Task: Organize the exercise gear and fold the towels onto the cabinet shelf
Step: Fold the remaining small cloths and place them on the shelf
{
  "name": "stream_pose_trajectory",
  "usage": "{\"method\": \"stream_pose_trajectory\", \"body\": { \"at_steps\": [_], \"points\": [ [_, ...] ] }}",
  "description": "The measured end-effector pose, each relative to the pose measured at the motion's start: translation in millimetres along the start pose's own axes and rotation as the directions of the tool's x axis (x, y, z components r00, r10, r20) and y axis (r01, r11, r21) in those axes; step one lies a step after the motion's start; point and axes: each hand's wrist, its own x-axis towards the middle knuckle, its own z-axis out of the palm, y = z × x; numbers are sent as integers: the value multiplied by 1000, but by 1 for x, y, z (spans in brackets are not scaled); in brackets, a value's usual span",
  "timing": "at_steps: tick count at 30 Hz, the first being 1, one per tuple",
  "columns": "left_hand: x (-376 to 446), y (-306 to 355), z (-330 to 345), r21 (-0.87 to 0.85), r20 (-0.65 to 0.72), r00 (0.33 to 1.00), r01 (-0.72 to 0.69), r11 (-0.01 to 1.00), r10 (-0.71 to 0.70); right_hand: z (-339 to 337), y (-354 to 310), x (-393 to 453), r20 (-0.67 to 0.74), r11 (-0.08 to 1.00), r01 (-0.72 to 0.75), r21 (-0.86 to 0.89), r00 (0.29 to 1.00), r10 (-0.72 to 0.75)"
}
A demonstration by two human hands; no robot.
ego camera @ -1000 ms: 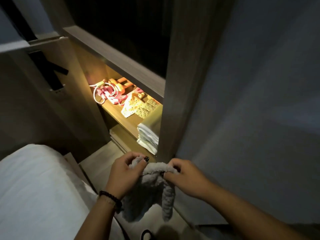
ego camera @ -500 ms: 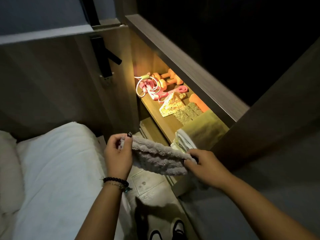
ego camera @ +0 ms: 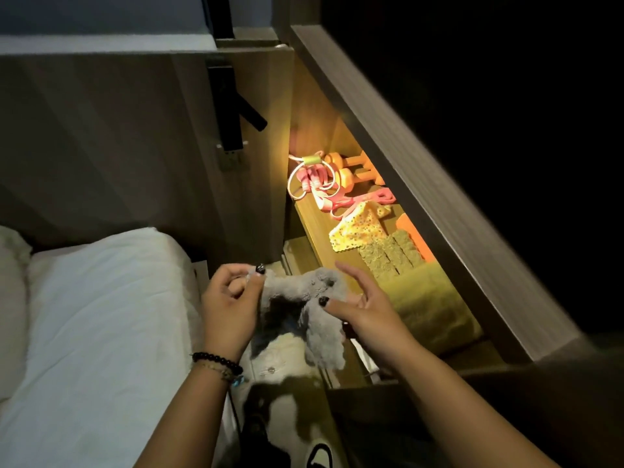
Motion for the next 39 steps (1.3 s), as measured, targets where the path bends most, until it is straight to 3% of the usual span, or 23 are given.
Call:
{"method": "stream_pose_trajectory", "body": {
  "at_steps": [2, 9, 15, 22, 28, 32, 39],
  "points": [
    [11, 5, 4, 48, 52, 999, 2, 999, -4, 3, -6, 12, -6, 999, 25, 20, 1000, -25],
    [79, 28, -1, -59, 234, 972, 8, 998, 6, 18, -44, 68, -42, 999, 36, 15, 999, -35],
    [159, 33, -4, 10, 240, 970, -38, 999, 35, 27, -63, 116, -171, 995, -22, -102, 985, 4],
    [202, 43, 41, 45, 340, 935, -118, 992, 96, 30, -78, 168, -174, 969, -80, -236, 984, 39],
    [242, 35, 70, 96, 445, 895, -81, 992, 30, 11, -86, 198, -158, 912, -40, -408, 987, -28],
    [274, 32, 87, 62, 573, 820, -40, 997, -2, 0, -94, 217, -231, 791, 6, -611, 955, -186],
    [308, 21, 115, 78, 755, 641, 121, 990, -138, 1, -68, 236, -359, 776, 42, -629, 870, -338]
  ]
}}
